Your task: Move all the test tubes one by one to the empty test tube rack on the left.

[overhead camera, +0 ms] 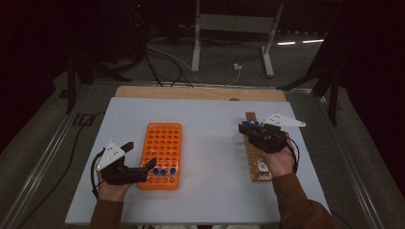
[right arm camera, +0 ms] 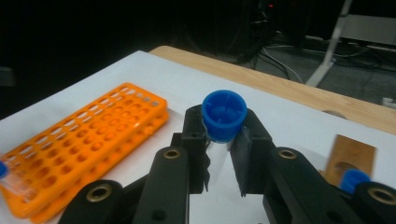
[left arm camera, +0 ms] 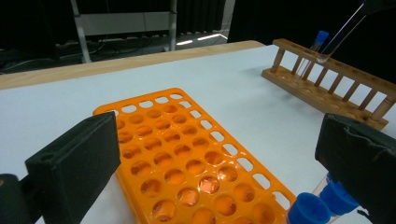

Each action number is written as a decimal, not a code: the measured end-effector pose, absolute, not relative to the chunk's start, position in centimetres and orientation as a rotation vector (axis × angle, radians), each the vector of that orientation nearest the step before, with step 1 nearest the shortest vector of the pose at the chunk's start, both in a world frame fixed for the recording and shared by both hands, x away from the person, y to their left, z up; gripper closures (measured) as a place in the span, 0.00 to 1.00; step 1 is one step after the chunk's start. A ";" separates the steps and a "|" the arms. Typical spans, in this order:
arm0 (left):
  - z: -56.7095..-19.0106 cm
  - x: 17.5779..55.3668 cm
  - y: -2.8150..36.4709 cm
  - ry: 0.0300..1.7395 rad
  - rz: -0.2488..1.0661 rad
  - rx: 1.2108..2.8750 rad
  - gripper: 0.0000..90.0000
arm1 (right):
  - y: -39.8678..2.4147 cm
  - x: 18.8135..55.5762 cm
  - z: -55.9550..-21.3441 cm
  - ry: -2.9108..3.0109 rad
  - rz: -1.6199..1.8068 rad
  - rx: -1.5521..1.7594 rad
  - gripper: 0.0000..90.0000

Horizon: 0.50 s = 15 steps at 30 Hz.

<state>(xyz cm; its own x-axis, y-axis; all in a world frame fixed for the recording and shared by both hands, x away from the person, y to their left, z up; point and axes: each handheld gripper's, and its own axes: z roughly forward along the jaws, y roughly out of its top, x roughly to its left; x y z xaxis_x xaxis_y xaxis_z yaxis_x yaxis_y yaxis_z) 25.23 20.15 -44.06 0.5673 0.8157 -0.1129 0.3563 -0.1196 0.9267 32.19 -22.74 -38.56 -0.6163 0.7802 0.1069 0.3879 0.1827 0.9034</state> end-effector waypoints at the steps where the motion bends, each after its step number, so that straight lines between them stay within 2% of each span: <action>1: -44.0 25.2 20.1 0.981 0.526 1.715 0.01 | -22.6 32.1 -38.5 2.093 1.420 1.094 0.85; 15: -43.1 25.7 18.6 0.938 0.523 1.723 0.02 | -19.5 31.9 -37.8 2.171 1.455 1.015 0.85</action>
